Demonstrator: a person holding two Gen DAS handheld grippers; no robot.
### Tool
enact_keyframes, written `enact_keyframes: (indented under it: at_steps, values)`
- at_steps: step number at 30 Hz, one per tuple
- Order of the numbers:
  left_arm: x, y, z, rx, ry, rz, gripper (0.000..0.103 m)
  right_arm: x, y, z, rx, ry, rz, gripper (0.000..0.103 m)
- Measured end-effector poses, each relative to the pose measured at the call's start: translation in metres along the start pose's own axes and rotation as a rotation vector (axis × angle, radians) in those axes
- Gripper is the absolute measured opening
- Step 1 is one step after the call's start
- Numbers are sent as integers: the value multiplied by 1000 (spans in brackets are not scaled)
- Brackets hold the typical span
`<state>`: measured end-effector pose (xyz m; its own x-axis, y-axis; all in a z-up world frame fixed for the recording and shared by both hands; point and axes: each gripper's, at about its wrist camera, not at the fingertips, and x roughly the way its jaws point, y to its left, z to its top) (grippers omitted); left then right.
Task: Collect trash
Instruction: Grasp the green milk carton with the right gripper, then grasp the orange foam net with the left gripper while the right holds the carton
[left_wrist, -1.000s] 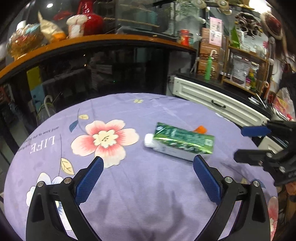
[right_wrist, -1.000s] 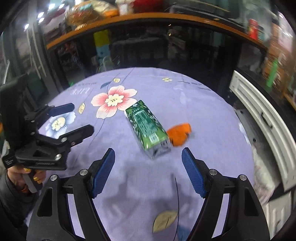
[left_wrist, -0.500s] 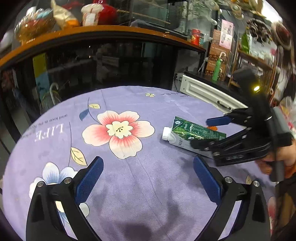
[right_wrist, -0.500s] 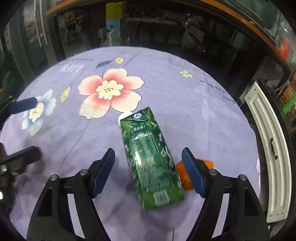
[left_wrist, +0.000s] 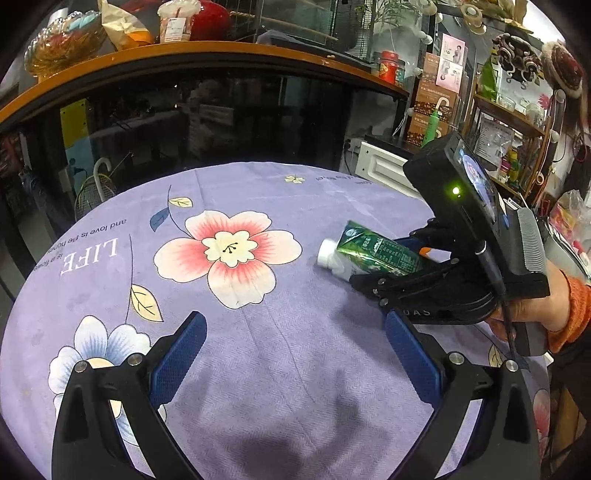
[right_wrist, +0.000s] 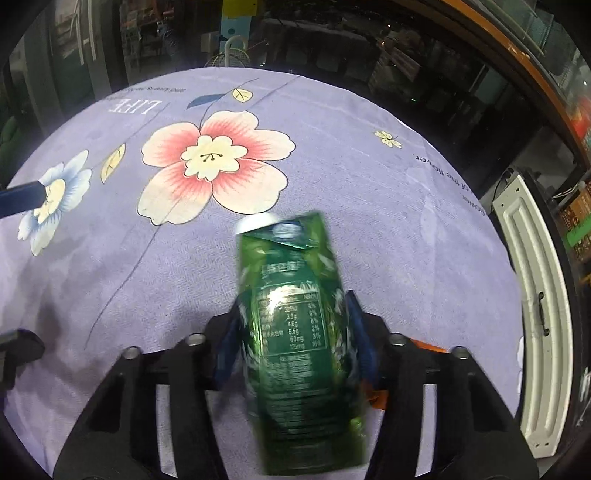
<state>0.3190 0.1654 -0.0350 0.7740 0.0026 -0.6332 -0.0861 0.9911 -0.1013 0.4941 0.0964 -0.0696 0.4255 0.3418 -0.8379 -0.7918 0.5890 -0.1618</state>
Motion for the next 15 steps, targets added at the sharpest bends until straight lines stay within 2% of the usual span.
enact_keyframes:
  at_steps: [9, 15]
  values:
    - [3, 0, -3, -16, 11, -4, 96, -42, -12, -21, 130, -118, 51, 49]
    - [12, -20, -7, 26, 35, -39, 96, -88, -34, -62, 228, -158, 2, 49]
